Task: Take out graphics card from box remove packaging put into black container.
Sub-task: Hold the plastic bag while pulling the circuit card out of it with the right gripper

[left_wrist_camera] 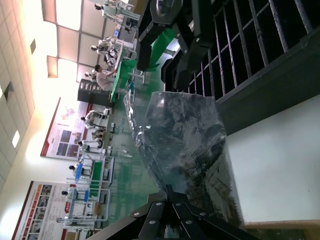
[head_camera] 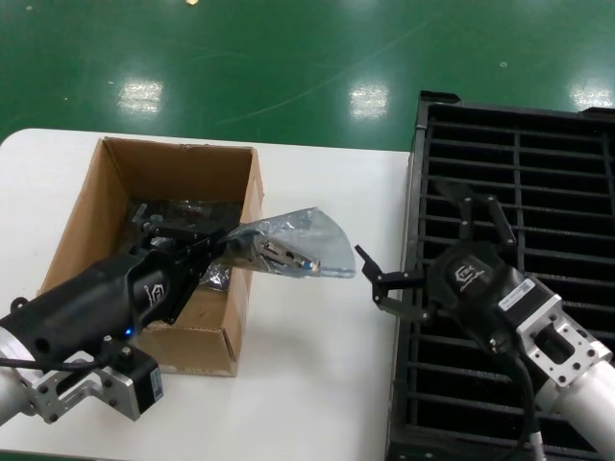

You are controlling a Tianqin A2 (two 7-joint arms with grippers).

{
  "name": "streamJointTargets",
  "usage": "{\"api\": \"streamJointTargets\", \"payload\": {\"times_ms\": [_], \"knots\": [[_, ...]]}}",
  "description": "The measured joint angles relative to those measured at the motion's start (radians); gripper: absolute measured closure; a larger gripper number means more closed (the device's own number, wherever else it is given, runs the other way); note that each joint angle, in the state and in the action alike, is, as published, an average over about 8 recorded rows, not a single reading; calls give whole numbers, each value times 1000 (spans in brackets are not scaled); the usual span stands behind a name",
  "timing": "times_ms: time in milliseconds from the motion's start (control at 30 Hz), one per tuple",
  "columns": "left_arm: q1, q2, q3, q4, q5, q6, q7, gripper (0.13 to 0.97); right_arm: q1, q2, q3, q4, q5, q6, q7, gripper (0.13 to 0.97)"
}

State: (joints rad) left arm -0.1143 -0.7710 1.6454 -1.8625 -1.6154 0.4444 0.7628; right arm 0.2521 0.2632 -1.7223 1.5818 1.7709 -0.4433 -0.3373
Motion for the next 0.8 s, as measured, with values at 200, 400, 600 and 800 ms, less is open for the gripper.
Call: {"api": "streamJointTargets", "payload": {"times_ms": [200, 400, 600, 800], "knots": [[0, 0, 0, 0, 0, 0, 0, 957, -1, 31, -4, 1, 21, -62, -64, 339], [0, 0, 0, 0, 0, 0, 0, 957, 0, 43, 5, -5, 49, -119, -149, 475], [0, 0, 0, 0, 0, 0, 0, 957, 11, 61, -9, -15, 53, -166, -212, 610], [0, 0, 0, 0, 0, 0, 0, 957, 27, 83, -34, -14, 52, -214, -256, 691]]}}
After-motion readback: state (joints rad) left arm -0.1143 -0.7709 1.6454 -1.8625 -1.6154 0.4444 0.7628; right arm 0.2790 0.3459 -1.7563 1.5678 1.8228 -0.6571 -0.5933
